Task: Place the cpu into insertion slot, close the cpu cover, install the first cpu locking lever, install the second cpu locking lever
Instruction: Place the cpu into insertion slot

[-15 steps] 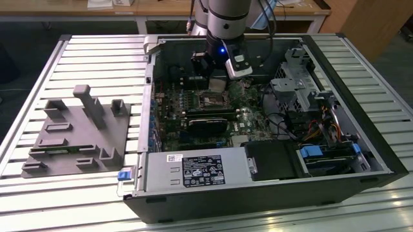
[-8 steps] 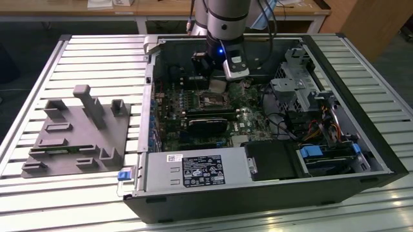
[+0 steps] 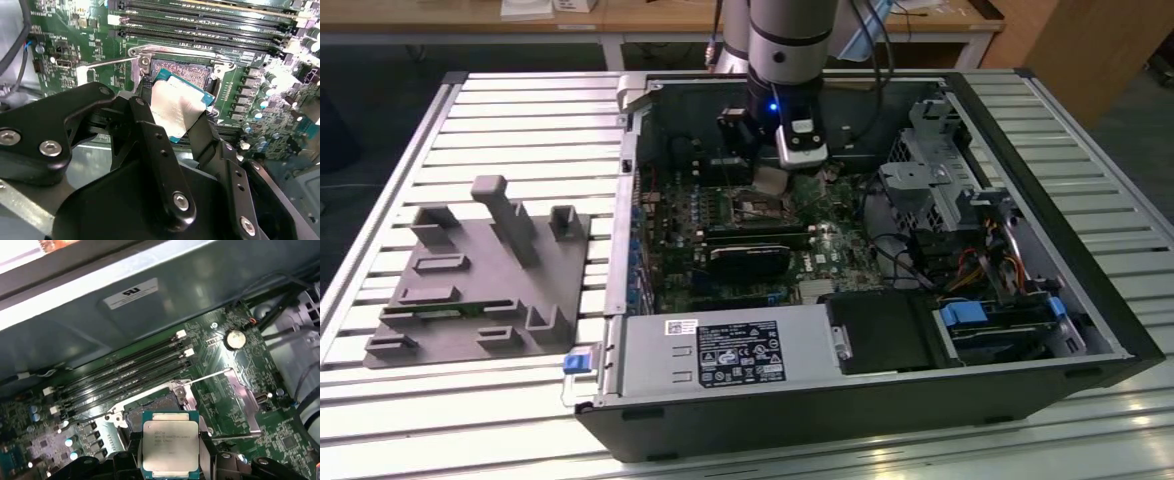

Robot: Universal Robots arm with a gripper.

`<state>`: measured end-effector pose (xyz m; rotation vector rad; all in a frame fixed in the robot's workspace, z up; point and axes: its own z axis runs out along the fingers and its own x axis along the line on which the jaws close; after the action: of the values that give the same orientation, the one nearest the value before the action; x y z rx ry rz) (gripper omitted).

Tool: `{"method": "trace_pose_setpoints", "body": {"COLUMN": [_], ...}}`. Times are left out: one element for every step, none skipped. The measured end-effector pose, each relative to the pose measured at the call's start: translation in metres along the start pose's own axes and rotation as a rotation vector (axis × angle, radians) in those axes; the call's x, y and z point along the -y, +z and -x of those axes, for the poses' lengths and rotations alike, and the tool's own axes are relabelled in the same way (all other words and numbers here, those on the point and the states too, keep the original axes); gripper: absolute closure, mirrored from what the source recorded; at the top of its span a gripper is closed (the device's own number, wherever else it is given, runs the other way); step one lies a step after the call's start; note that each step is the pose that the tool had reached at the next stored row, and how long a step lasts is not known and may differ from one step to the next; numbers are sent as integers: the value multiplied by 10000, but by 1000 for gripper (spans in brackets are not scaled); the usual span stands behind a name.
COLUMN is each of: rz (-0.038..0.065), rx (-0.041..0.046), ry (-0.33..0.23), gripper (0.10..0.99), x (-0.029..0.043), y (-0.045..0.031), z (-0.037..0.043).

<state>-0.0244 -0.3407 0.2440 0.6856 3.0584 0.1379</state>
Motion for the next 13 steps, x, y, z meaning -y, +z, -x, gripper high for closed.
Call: {"method": "trace_pose_setpoints", "body": {"rz": [-2, -1, -1, 0, 0, -1, -2, -7, -10, -15, -18, -19, -21], "rx": [11, 24, 36, 49, 62, 77, 94, 112, 130, 147, 164, 181, 198], "ry": [117, 249, 382, 515, 659, 812, 977, 1151, 1311, 1470, 1637, 1803, 1975], "gripper": [549, 549, 549, 549, 549, 549, 549, 549, 549, 549, 549, 549, 549], "x": [0, 0, 0, 0, 1, 1, 1, 2, 2, 2, 2, 2, 3], "y": [1, 3, 6, 8, 10, 13, 16, 19, 22, 25, 28, 31, 34], "z": [0, 0, 0, 0, 0, 0, 0, 0, 0, 0, 0, 1, 0]}}
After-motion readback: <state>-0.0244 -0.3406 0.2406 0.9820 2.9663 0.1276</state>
